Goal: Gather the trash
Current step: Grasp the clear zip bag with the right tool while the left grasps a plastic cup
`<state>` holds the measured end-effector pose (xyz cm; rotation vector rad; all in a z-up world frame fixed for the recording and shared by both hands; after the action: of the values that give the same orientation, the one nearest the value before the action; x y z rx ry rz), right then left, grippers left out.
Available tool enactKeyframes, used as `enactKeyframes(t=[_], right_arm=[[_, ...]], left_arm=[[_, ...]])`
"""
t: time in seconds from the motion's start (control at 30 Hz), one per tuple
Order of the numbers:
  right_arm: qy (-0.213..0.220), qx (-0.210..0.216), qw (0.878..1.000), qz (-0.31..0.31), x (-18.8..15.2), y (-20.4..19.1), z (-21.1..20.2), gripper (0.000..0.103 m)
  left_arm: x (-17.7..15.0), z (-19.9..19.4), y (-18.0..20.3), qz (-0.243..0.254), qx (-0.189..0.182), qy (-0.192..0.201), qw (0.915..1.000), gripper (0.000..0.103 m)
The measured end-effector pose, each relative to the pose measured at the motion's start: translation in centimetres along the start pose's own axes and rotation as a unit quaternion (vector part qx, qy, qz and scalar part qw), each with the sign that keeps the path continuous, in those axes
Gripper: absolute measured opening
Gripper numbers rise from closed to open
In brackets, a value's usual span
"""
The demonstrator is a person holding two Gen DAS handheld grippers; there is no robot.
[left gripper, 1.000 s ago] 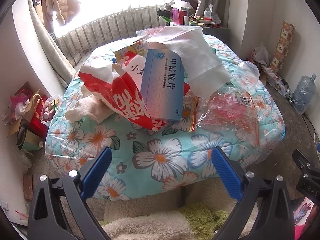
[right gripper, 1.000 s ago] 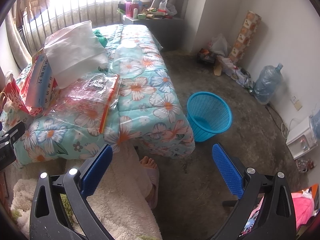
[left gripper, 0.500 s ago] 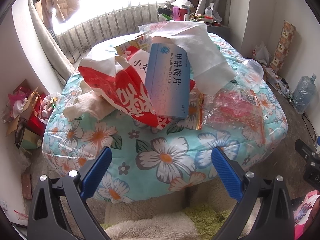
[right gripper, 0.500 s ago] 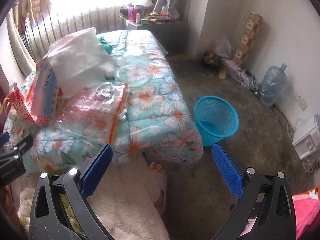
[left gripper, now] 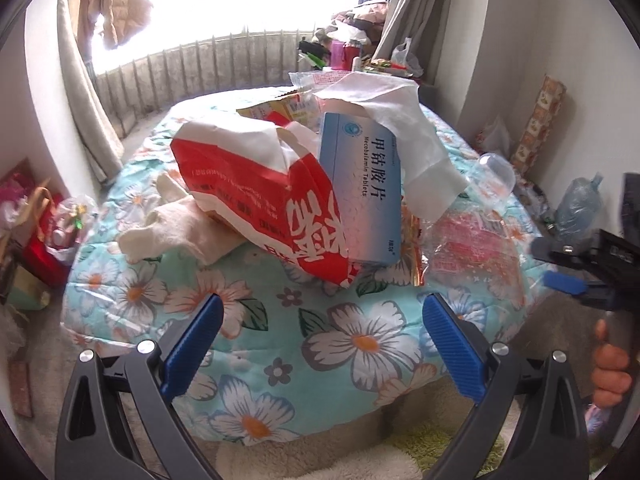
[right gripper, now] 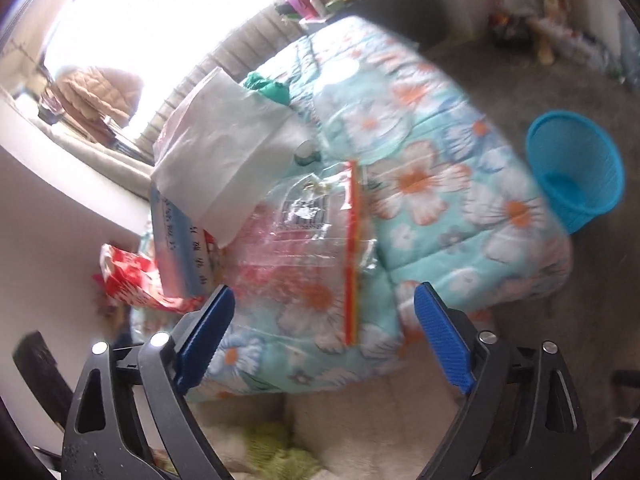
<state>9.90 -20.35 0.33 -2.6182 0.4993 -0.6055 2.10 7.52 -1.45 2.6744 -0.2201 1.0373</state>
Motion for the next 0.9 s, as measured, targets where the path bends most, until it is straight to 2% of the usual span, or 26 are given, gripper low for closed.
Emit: enactKeyframes(t=[0.1, 0.13, 0.23, 0.33, 0.37, 0.43, 0.53, 0.67, 0.73, 0.9], right_arm=[[-0.028, 0.025, 0.999, 0.027, 0.7, 0.7, 2.4, 0.076], [-0.019, 0.036, 0.999, 0.033, 1.0, 0.8, 2.5, 0.076], [-0.027, 0.061, 0.997, 0.046, 1.7, 0.7, 3.0, 0.068], [-0.032, 0.064, 0.996, 0.046, 2.1, 0.5, 3.5, 0.06], [-0.034, 0.06, 0.997, 0.045, 2.2, 0.4, 3.5, 0.057], [-0.037, 0.057, 0.997, 0.044, 2.1, 0.5, 3.7, 0.045], [-0.046, 0.067, 0.995, 0.059, 1.8, 2.2, 3.5, 0.034], [-0.045, 0.093, 0.992, 0.073, 1.6, 3.9, 3.1, 0.026], [-0.044, 0.099, 0.991, 0.075, 1.5, 4.3, 2.8, 0.018], [-0.029, 0.132, 0.987, 0.087, 1.3, 6.2, 0.6, 0.011]], left_arm=[[-0.1, -0.3, -1.0, -0.005, -0.05, 0.025, 0.9984, 0.098], [-0.2, -0.5, -1.4, -0.009, -0.065, 0.036, 0.9972, 0.098], [-0.1, -0.9, -2.5, -0.028, -0.092, 0.063, 0.9933, 0.098], [0.1, -0.9, -2.9, -0.04, -0.12, 0.071, 0.9895, 0.098], [0.1, -0.9, -2.8, -0.038, -0.125, 0.072, 0.9889, 0.098], [0.2, -1.1, -2.2, -0.023, -0.132, 0.074, 0.9882, 0.098], [0.4, -1.5, -0.4, 0.013, -0.14, 0.078, 0.9871, 0.098], [0.7, -1.9, 1.7, 0.054, -0.146, 0.086, 0.984, 0.098], [0.8, -1.8, 2.6, 0.069, -0.151, 0.084, 0.9826, 0.098], [1.3, -0.7, 4.7, 0.095, -0.16, 0.075, 0.9797, 0.098]])
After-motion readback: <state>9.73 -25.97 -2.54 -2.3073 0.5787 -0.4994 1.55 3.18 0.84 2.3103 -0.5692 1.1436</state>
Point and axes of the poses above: each gripper's, at about its wrist camera, not at the fingertips, and z roughly the way its jaws point, y to its right, x to its top, the point moved 1 cm from there along z, roughly the way its jaws point, and after that the axes turned 8 degrees about -x, right-handed, at the moved point
